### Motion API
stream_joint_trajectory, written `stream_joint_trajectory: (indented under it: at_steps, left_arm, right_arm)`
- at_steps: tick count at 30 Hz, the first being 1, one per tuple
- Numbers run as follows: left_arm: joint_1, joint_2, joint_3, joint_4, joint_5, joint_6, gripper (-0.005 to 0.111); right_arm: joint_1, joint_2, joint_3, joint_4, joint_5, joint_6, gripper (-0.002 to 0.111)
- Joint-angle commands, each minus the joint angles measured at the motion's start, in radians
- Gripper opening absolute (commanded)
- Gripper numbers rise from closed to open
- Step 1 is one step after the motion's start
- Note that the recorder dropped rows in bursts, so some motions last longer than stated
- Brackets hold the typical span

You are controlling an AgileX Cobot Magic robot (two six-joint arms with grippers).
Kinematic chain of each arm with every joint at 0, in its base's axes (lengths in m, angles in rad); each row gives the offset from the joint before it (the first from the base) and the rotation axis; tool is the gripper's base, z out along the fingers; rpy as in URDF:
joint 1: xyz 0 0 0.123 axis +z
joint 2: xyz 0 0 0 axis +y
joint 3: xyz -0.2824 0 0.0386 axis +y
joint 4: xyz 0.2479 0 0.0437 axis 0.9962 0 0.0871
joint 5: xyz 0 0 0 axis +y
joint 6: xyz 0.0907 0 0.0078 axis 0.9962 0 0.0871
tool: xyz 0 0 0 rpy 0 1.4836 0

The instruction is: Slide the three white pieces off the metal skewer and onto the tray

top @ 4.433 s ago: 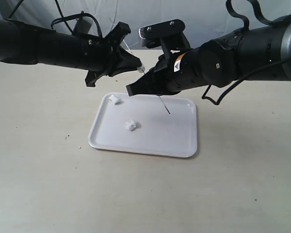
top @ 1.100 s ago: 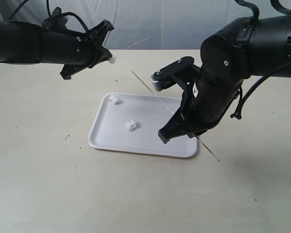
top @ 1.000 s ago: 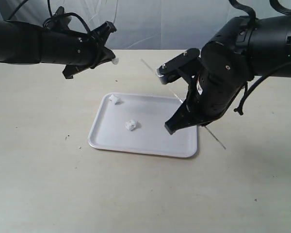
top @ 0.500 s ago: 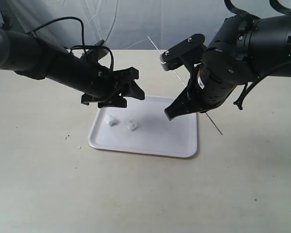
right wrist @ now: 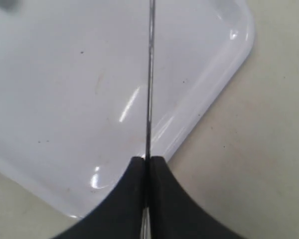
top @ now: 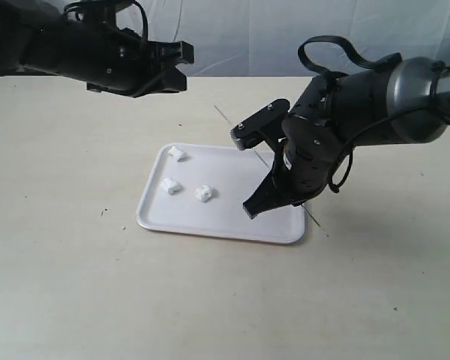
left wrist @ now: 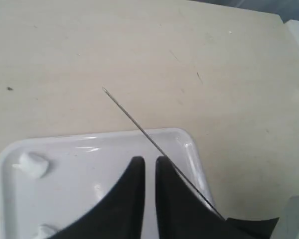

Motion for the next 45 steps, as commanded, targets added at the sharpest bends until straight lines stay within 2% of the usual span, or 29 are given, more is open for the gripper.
stream_joint_trajectory:
  at_steps: [1,3,5,15,20,28,33,39,45]
  left_arm:
    - [-0.003,-0.070,0.046,0.282,-0.025,-0.187,0.008]
    - [-0.003,-0.097,0.079,0.387,-0.025,-0.269,0.008]
    - [-0.003,-0.117,0.113,0.422,-0.028,-0.314,0.008]
    - [-0.003,-0.260,0.218,0.413,-0.097,-0.310,0.008]
    - [-0.003,-0.373,0.325,0.399,-0.236,-0.310,0.008]
    - [-0.003,-0.574,0.581,0.467,-0.477,-0.305,0.008]
    - [-0.003,-0.724,0.718,0.463,-0.604,-0.305,0.008]
    - [-0.003,-0.934,0.836,0.508,-0.605,-0.305,0.008]
    - [-0.003,-1.113,0.885,0.563,-0.598,-0.287,0.008]
  right_arm:
    - [-0.005,0.013,0.001,0.004,-0.023,-0.008,0.002]
    - [-0.005,0.019,-0.002,0.012,-0.035,-0.016,0.005]
    - [-0.005,0.036,-0.021,0.030,-0.028,-0.030,0.006]
    - [-0.005,0.152,-0.162,0.089,0.007,-0.077,0.006]
    - [-0.005,0.118,-0.158,0.065,-0.048,-0.070,0.006]
    - [-0.005,-0.072,-0.047,0.038,-0.337,-0.043,0.006]
    - [-0.005,-0.208,0.059,-0.029,-0.387,-0.061,0.006]
    - [-0.005,-0.376,0.195,-0.106,-0.432,-0.063,0.006]
    - [-0.005,-0.604,0.322,-0.115,-0.552,-0.063,0.005]
